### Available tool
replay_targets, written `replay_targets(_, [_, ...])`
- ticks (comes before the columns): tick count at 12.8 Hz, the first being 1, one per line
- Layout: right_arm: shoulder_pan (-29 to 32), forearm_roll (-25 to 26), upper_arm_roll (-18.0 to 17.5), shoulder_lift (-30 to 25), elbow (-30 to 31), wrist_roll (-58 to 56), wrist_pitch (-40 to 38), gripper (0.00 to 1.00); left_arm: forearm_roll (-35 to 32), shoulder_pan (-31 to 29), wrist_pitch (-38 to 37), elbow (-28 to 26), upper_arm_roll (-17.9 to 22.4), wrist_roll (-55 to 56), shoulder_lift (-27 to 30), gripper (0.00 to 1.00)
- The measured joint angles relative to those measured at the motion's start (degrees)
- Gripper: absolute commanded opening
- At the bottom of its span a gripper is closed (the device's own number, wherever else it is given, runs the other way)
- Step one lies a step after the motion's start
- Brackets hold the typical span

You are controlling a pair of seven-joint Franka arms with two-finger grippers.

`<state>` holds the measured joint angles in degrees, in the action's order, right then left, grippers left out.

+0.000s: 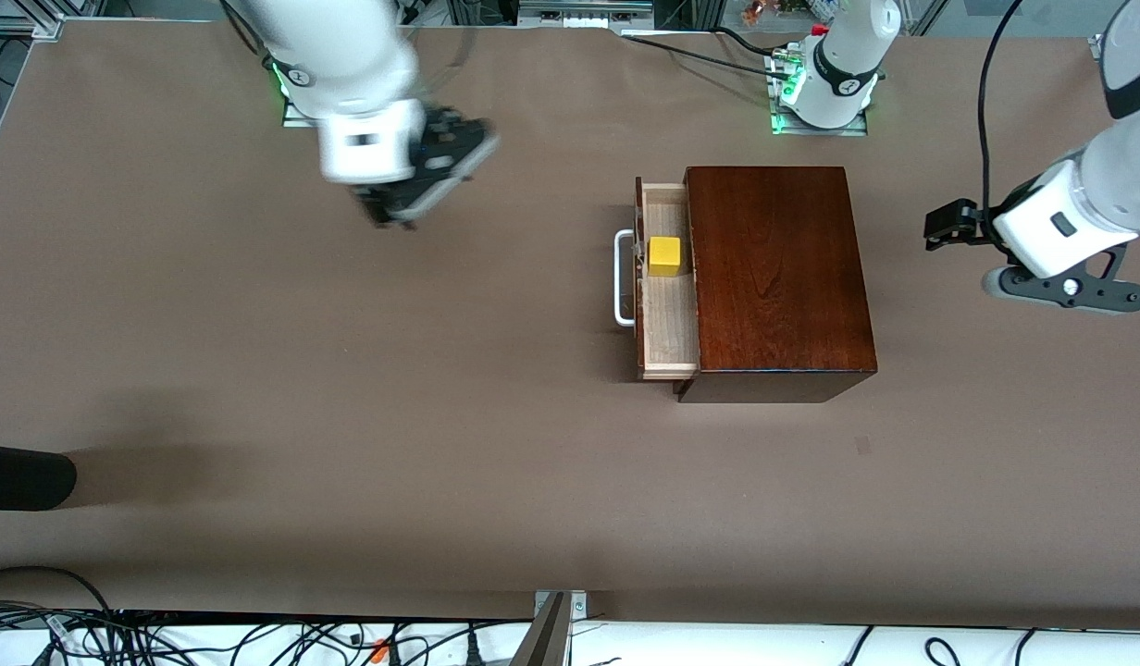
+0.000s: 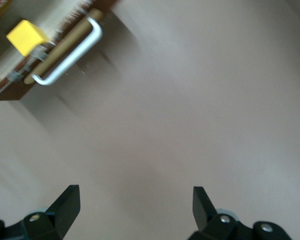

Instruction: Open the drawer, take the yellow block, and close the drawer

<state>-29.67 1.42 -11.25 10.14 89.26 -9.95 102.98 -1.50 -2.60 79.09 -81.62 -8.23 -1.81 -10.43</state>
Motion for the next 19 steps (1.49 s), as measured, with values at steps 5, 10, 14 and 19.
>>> replay_targets(5, [-11.6, 6.2, 0.0, 13.9, -8.1, 0.2, 9.8, 1.0, 3.5, 6.5, 13.6, -13.6, 9.7, -0.8, 9.7, 1.0])
replay_targets(10, [-18.0, 14.2, 0.1, 30.5, -21.8, -2.1, 13.7, 1.0, 3.5, 7.1, 15.8, -16.2, 10.1, 2.3, 12.0, 1.0])
replay_targets(14, [-21.4, 17.2, 0.2, 35.9, -24.3, -2.3, 14.8, 1.0, 3.5, 7.2, 15.9, -16.2, 10.1, 2.5, 12.0, 1.0])
replay_targets(19, [-22.7, 17.6, 0.3, 35.9, -25.2, -2.7, 14.6, 1.0, 3.5, 7.2, 15.8, -16.2, 10.2, 2.6, 12.0, 1.0])
